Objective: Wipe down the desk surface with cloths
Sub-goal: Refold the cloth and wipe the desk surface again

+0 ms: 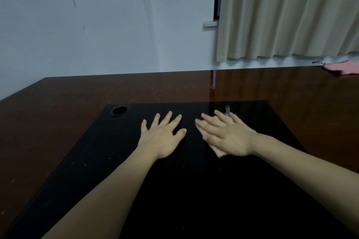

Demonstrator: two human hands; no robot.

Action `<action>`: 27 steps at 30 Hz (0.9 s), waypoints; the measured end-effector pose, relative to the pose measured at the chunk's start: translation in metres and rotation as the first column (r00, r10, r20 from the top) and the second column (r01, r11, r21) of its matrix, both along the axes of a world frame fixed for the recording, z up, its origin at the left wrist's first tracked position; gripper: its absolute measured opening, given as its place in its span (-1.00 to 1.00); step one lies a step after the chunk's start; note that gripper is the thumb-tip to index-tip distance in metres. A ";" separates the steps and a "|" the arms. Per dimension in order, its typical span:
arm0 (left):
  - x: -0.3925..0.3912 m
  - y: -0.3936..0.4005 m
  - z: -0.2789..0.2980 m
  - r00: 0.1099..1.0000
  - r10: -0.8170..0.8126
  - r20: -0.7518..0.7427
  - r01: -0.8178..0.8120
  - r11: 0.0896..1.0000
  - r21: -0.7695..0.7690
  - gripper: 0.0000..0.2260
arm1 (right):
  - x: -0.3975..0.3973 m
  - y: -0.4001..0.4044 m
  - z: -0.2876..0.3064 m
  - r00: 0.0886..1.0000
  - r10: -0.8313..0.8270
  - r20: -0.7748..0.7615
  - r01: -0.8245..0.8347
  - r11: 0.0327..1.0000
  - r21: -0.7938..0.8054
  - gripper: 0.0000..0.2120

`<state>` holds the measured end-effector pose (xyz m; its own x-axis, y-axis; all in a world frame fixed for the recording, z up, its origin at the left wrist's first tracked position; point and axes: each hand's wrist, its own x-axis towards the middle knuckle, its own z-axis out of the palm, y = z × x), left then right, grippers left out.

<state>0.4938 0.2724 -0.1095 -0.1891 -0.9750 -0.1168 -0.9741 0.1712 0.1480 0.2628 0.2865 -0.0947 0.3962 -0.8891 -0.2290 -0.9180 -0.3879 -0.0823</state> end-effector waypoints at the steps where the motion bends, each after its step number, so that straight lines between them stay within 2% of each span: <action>1: 0.000 0.000 0.000 1.000 -0.001 0.000 0.001 1.000 -0.001 -0.45 | -0.001 0.014 0.001 0.999 0.049 0.002 -0.049 0.999 0.014 -0.46; 4: 0.000 -0.001 -0.001 1.000 0.003 0.004 -0.003 1.000 -0.010 -0.45 | -0.009 0.042 0.002 0.992 0.124 0.030 -0.125 0.991 0.047 -0.47; 8: 0.000 -0.002 -0.002 1.000 0.010 0.001 -0.010 1.000 -0.019 -0.45 | -0.016 0.034 0.002 0.995 0.099 0.022 -0.100 0.994 0.040 -0.47; 16: 0.000 -0.001 0.000 1.000 0.013 -0.025 -0.014 1.000 -0.022 -0.46 | -0.024 -0.058 -0.003 0.983 -0.180 0.024 0.181 0.983 -0.033 -0.46; 19: 0.000 -0.001 0.001 0.999 0.017 -0.028 -0.017 1.000 -0.018 -0.46 | -0.017 -0.067 -0.003 0.974 -0.224 0.026 0.225 0.974 -0.032 -0.45; 22: 0.000 0.000 0.000 1.000 0.015 -0.021 -0.015 1.000 -0.017 -0.46 | -0.011 -0.051 -0.002 0.982 -0.187 0.018 0.188 0.982 -0.021 -0.45; 27: 0.000 0.000 -0.001 1.000 0.014 -0.015 -0.014 1.000 -0.018 -0.45 | -0.014 0.011 0.001 1.000 0.003 0.012 -0.003 1.000 0.012 -0.46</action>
